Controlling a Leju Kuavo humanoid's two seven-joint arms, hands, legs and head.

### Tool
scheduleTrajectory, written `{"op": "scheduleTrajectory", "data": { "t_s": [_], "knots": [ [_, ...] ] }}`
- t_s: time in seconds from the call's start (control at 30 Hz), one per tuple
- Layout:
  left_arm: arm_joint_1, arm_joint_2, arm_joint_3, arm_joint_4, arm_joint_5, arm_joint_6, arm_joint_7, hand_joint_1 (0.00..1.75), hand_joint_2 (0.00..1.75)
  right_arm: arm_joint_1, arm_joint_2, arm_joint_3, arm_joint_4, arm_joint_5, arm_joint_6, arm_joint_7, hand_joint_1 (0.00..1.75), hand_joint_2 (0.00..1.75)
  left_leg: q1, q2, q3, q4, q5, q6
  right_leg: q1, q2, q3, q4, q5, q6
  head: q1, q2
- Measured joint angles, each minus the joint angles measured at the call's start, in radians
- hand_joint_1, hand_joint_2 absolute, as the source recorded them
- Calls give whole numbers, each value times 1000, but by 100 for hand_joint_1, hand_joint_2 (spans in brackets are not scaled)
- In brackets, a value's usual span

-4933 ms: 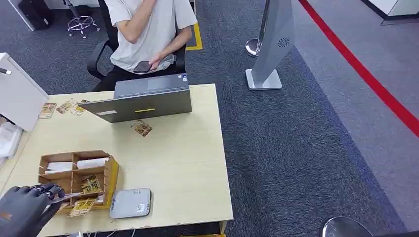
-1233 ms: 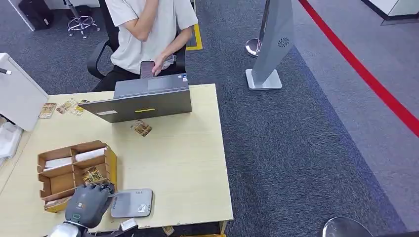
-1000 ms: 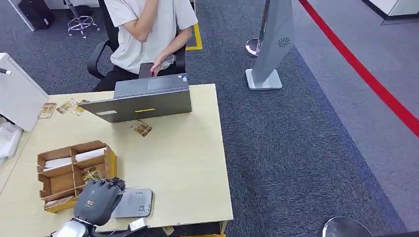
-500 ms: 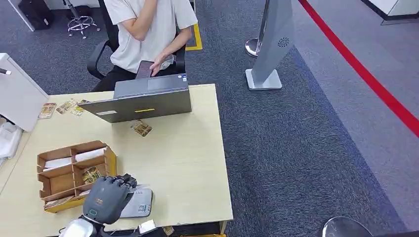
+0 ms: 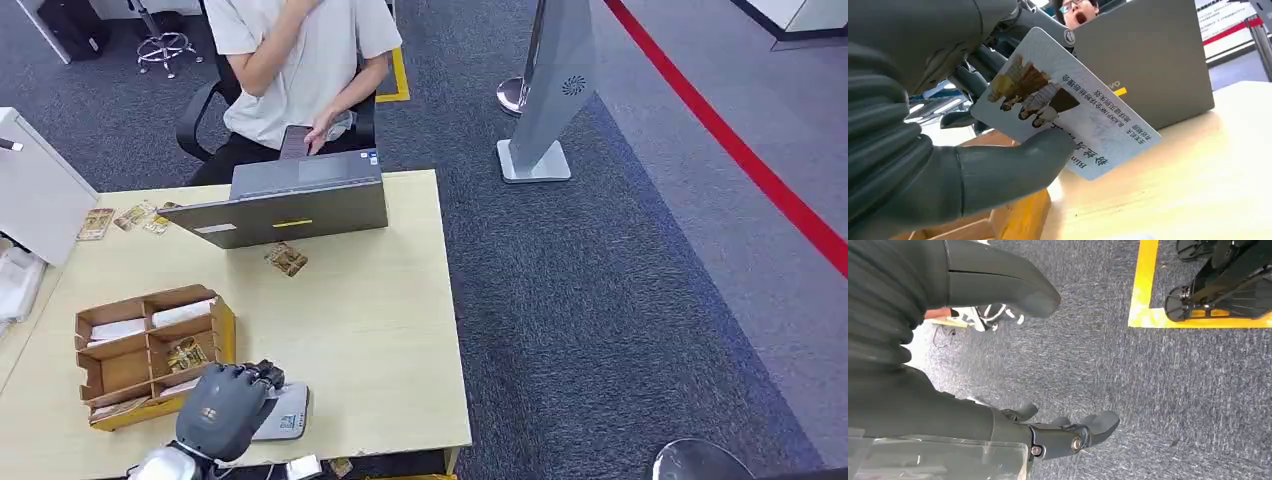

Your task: Pass the card to the sensor for recognition and then transmit it.

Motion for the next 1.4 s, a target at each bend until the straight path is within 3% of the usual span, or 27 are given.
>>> {"op": "scheduleTrajectory", "data": {
  "t_s": [0.5,0.7,1.4],
  "knots": [
    [30,2,-1,16,-19,-11,26,175,175,-1,0,1,0,27,5,-12,0,175,0,0,0,0,0,0,0,0,0,0,0,0,0,0],
    [43,19,-1,1,-18,-56,48,175,175,-2,0,-2,0,30,3,-12,0,175,0,0,0,0,0,0,0,0,0,0,0,0,0,0],
    [84,37,-1,7,-1,-52,106,175,175,-9,0,-19,0,54,16,-11,0,175,0,0,0,0,0,0,0,0,0,0,0,0,0,0]
  ]
}}
